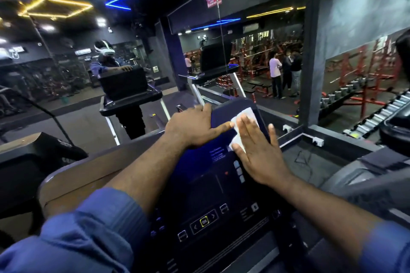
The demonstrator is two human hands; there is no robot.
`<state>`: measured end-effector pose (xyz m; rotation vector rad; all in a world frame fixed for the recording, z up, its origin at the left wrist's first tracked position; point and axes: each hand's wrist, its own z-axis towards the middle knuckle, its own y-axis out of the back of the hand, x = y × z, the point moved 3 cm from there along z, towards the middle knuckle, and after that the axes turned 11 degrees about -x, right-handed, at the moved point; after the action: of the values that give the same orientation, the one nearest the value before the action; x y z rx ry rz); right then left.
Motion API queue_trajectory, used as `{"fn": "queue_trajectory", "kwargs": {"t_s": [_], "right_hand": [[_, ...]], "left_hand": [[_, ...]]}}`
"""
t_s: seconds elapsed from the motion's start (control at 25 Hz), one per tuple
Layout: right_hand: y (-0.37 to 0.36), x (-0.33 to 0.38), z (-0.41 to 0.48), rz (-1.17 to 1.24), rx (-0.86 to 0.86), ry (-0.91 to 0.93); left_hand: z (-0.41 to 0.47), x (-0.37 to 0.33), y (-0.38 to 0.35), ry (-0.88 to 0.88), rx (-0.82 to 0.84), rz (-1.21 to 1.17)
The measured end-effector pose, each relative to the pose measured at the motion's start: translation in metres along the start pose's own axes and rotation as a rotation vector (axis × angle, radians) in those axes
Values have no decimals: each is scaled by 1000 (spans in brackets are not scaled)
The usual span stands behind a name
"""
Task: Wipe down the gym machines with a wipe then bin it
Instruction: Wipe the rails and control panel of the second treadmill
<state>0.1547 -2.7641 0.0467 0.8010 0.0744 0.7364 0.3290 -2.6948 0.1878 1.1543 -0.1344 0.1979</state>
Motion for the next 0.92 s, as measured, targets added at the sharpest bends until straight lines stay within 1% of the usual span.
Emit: {"fn": "queue_trajectory", "kwargs": {"t_s": [0.04, 0.12, 0.16, 0.28, 0.32, 0.4, 0.48, 0.52, 0.6, 0.64, 0.68, 0.72, 0.76, 0.84, 0.88, 0.92], "right_hand": [[-1, -8, 3, -9, 0, -6], [-1, -16, 11, 29, -35, -116], [-4, -12, 8, 51, -31, -136], [-15, -4, -39, 41, 6, 40], [-16, -16, -49, 36, 16, 43], [-14, -35, -38, 62, -16, -71], [-14, -29, -20, 138, -30, -197], [-14, -17, -22, 166, -36, -190], [-19, -4, -53, 160, -14, -11], [-22, -11, -77, 154, 12, 68], [-24, -25, -95, 145, 25, 86], [-26, -41, -102, 146, 23, 46], [-29, -53, -98, 148, 5, -37], [-34, -50, -80, 172, -27, -216], [-33, -36, -77, 196, -30, -249], [-33, -22, -84, 213, -20, -202]], "left_hand": [[0, -2, -3, -6, -42, 14], [-1, -3, -7, -1, -96, 44], [-3, -2, -8, -8, -115, 67], [-5, -3, -13, -59, -178, 168], [-4, -5, -14, -77, -196, 197], [-5, -7, -16, -128, -219, 253], [-8, -11, -20, -214, -228, 306], [-8, -12, -22, -257, -228, 328], [-9, -14, -25, -320, -221, 336], [-9, -14, -26, -336, -222, 337], [-8, -14, -27, -341, -226, 343], [-8, -14, -27, -341, -231, 348], [-8, -13, -29, -340, -234, 360], [-8, -15, -30, -348, -243, 390], [-8, -15, -29, -352, -253, 402], [-9, -15, -28, -357, -265, 415]]}}
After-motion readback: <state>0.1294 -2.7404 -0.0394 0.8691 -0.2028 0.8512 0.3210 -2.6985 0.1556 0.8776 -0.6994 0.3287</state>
